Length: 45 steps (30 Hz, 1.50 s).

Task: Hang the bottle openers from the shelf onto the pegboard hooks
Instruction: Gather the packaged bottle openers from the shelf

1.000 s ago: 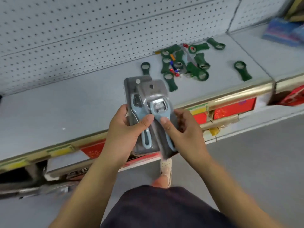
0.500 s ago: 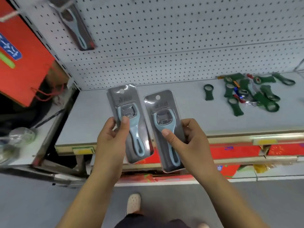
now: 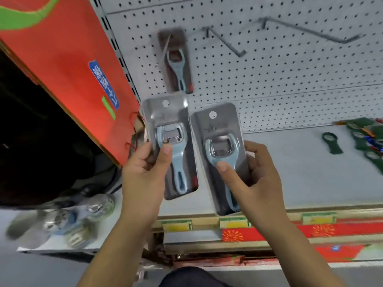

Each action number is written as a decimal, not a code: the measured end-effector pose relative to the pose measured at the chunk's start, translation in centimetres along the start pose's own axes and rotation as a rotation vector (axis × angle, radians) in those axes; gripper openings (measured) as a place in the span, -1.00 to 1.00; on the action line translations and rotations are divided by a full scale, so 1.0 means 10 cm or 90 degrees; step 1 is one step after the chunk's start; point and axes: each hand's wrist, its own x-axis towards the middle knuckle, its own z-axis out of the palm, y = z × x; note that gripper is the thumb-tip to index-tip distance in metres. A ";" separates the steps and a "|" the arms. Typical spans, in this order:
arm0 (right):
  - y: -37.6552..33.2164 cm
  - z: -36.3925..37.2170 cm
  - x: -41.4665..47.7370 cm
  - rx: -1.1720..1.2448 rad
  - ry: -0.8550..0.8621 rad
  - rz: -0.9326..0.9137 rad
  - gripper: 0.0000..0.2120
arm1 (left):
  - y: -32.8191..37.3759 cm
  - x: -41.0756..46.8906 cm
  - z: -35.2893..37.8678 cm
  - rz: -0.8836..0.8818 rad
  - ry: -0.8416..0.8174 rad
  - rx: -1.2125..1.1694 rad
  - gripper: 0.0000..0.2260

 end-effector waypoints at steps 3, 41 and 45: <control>-0.20 0.17 0.14 -0.035 -0.017 -0.035 -0.71 | 0.03 0.12 -0.13 0.023 0.028 -0.035 -0.79; -0.73 0.42 0.81 -0.132 0.016 -0.027 -0.63 | 0.29 0.48 -0.13 0.114 -0.063 -0.072 -0.63; -0.85 0.43 0.78 -0.171 -0.024 -0.096 -0.68 | 0.21 0.50 -0.09 0.098 -0.034 -0.035 -0.72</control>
